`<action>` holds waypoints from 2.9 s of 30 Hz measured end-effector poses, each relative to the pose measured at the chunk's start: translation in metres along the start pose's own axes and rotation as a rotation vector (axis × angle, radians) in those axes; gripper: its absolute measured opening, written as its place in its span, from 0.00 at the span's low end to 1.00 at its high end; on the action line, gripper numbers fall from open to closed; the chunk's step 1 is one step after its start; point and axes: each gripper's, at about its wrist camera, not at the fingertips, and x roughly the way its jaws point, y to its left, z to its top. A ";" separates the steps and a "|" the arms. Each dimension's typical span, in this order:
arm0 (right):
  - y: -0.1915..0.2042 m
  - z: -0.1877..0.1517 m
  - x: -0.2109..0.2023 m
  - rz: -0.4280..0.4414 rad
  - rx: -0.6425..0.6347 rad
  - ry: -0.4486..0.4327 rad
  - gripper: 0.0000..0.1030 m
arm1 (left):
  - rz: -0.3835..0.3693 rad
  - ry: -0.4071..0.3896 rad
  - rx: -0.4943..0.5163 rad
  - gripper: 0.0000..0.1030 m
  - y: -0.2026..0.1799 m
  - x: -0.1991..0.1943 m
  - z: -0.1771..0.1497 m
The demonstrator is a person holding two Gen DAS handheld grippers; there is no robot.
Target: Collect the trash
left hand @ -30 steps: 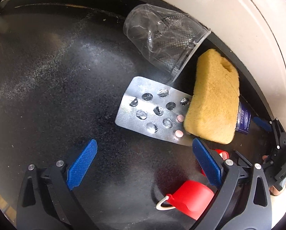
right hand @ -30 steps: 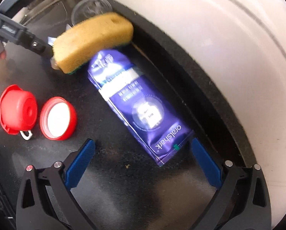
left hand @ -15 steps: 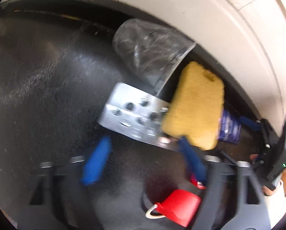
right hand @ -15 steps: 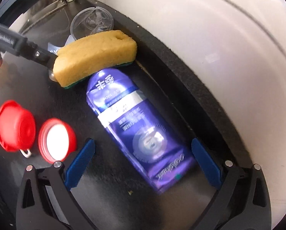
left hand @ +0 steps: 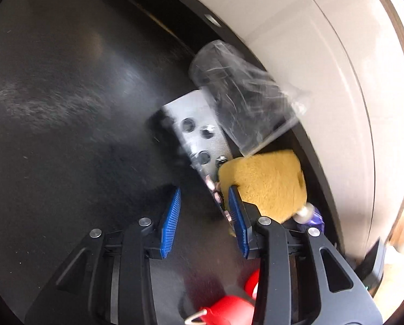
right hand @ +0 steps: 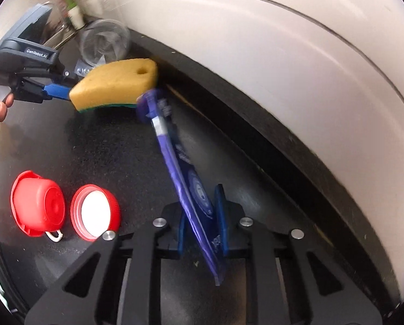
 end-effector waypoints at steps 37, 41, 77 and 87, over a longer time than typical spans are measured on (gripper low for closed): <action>0.036 -0.085 -0.116 0.071 0.341 -0.115 0.09 | 0.340 -0.192 0.739 0.03 -0.043 -0.161 -0.071; 0.033 -0.082 -0.127 0.094 0.366 -0.143 0.08 | 0.290 -0.190 0.636 0.03 -0.016 -0.175 -0.075; 0.020 -0.048 -0.018 -0.005 0.782 0.019 0.67 | 0.210 -0.152 0.384 0.03 0.095 -0.197 -0.092; 0.006 -0.072 0.001 0.370 1.017 -0.098 0.09 | 0.202 -0.143 0.370 0.03 0.100 -0.193 -0.093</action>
